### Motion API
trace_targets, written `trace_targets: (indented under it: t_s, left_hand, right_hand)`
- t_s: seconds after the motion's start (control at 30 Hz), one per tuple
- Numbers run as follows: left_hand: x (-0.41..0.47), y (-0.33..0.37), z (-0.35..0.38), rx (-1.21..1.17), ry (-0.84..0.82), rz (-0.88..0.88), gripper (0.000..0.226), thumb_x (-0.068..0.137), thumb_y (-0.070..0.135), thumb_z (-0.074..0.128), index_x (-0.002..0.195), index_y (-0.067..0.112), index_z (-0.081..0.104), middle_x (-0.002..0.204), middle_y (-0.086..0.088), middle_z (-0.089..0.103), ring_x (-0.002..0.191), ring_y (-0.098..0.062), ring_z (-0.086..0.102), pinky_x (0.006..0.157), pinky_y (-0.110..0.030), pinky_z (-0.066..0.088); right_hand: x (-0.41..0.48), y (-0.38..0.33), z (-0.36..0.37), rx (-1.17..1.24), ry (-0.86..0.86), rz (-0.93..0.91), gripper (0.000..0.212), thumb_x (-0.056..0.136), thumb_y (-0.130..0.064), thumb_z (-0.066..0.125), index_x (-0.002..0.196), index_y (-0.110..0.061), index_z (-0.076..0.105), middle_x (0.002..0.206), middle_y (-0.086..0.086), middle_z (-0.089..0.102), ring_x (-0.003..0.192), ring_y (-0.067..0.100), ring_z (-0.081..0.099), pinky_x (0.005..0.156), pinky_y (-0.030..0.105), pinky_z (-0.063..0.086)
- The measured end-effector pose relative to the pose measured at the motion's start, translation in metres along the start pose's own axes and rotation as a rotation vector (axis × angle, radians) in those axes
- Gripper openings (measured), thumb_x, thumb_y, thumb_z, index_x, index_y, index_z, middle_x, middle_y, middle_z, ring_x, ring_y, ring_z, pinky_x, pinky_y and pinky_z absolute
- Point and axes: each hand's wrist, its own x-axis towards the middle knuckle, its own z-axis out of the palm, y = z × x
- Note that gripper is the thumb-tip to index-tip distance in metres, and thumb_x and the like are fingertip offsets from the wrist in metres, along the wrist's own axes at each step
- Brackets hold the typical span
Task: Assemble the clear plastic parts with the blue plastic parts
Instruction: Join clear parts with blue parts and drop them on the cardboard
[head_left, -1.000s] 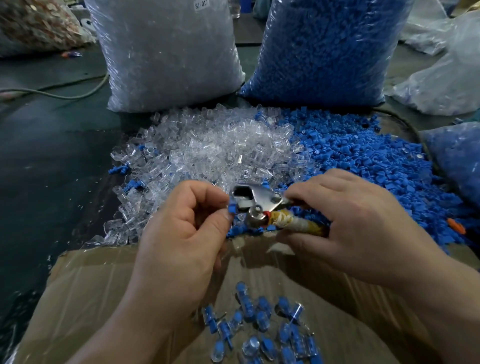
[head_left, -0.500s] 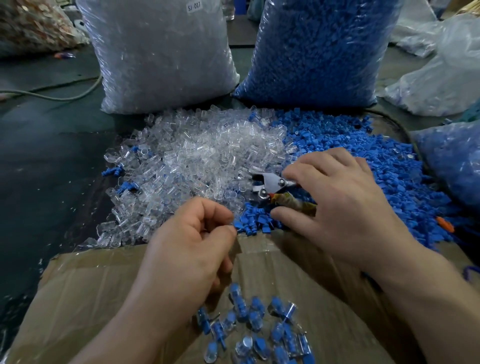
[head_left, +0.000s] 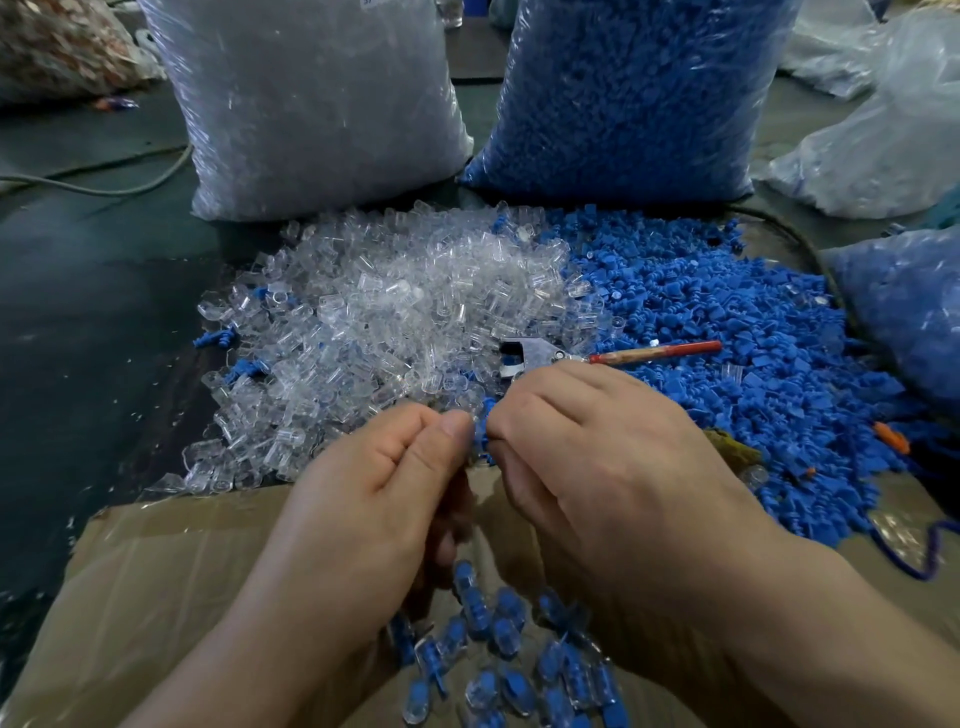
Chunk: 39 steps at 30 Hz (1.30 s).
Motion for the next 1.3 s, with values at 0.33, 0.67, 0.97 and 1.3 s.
trace_targets:
  t_s: [0.33, 0.67, 0.97, 1.3]
  left_hand:
    - [-0.004, 0.0, -0.01, 0.082, -0.13, 0.32, 0.017, 0.08, 0.045, 0.061, 0.092, 0.035, 0.067, 0.067, 0.003, 0.066, 0.049, -0.015, 0.058, 0.04, -0.029, 0.047]
    - [-0.002, -0.001, -0.011, 0.74, -0.311, 0.444, 0.014, 0.076, 0.042, 0.053, 0.079, 0.031, 0.06, 0.074, 0.017, 0.055, 0.069, -0.001, 0.054, 0.059, -0.025, 0.049]
    - [0.009, -0.006, -0.022, 0.75, 0.071, 0.25, 0.032, 0.076, 0.064, 0.054, 0.105, 0.049, 0.054, 0.078, 0.02, 0.062, 0.067, 0.002, 0.059, 0.056, -0.022, 0.048]
    - [0.016, -0.01, -0.005, 0.97, 0.087, 0.294, 0.036, 0.083, 0.052, 0.055, 0.111, 0.035, 0.07, 0.089, 0.017, 0.062, 0.077, -0.006, 0.057, 0.061, -0.019, 0.035]
  right_hand:
    - [-0.005, -0.012, -0.014, 1.111, -0.351, 0.704, 0.026, 0.08, -0.027, 0.049, 0.056, -0.017, 0.05, 0.051, 0.001, 0.043, 0.045, 0.015, 0.035, 0.043, 0.029, 0.026]
    - [-0.012, -0.001, 0.005, -0.047, -0.248, 0.314, 0.028, 0.09, -0.059, 0.041, 0.099, -0.033, 0.041, 0.094, -0.01, 0.057, 0.084, 0.021, 0.059, 0.066, 0.038, 0.046]
    - [0.008, 0.004, 0.028, -0.184, -0.157, 0.242, 0.038, 0.09, -0.065, 0.039, 0.109, -0.032, 0.042, 0.081, -0.009, 0.037, 0.08, 0.024, 0.059, 0.045, 0.03, 0.013]
    - [0.009, 0.009, 0.039, -0.16, -0.108, 0.145, 0.01, 0.092, -0.031, 0.055, 0.094, -0.024, 0.049, 0.08, -0.005, 0.055, 0.065, 0.026, 0.06, 0.049, 0.032, 0.029]
